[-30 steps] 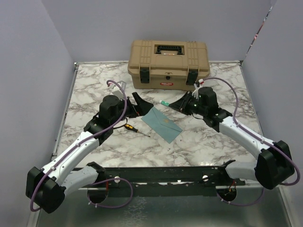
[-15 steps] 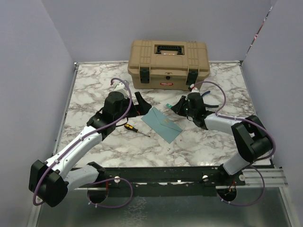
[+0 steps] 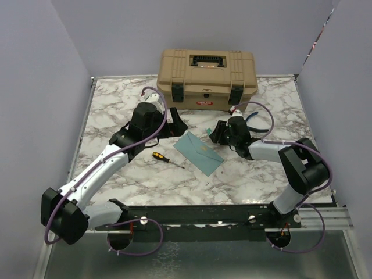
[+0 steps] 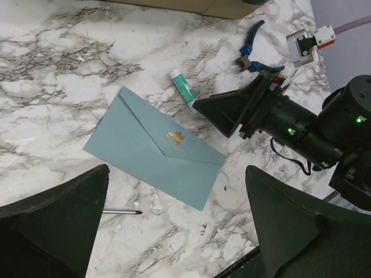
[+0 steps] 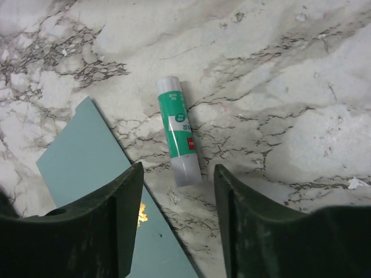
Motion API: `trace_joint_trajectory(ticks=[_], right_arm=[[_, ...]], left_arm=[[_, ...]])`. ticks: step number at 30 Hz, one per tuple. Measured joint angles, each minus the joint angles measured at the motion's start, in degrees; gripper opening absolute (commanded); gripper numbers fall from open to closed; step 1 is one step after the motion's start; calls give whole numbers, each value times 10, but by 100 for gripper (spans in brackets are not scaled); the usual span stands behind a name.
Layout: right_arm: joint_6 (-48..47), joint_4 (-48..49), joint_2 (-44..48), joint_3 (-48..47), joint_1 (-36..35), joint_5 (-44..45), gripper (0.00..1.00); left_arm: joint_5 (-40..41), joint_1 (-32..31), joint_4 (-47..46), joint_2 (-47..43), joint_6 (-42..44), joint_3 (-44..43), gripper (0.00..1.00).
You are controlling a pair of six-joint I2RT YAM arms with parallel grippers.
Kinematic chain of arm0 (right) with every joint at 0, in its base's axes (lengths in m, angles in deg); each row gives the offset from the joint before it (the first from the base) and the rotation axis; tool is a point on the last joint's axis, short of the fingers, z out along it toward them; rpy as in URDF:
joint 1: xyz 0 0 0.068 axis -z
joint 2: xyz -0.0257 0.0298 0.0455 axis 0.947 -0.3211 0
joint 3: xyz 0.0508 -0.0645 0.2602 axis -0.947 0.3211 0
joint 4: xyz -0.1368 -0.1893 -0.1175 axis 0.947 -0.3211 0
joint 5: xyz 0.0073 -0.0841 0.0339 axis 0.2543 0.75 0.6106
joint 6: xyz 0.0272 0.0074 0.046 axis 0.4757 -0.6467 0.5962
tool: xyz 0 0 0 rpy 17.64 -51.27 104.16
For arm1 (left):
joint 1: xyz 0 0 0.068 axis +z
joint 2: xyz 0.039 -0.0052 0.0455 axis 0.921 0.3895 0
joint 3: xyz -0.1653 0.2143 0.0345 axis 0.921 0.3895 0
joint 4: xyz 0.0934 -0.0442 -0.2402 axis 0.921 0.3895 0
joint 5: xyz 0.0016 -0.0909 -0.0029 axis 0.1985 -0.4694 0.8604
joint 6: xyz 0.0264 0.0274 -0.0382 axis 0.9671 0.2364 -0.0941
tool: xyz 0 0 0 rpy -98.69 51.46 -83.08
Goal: Place the letter into the envelope and seal it
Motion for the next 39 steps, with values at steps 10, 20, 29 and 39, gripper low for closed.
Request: trace_joint_trajectory(ticks=[10, 20, 29, 39], right_arm=[[2, -216, 87, -66, 0, 68, 100], [26, -567, 202, -227, 0, 199, 100], [-2, -744, 336, -312, 0, 276, 100], [-71, -716, 529, -384, 0, 223, 100]], left_arm=[[78, 2, 110, -12, 19, -55, 99], [236, 2, 198, -151, 50, -77, 99], [336, 2, 214, -259, 83, -106, 99], [308, 2, 223, -293, 115, -135, 99]])
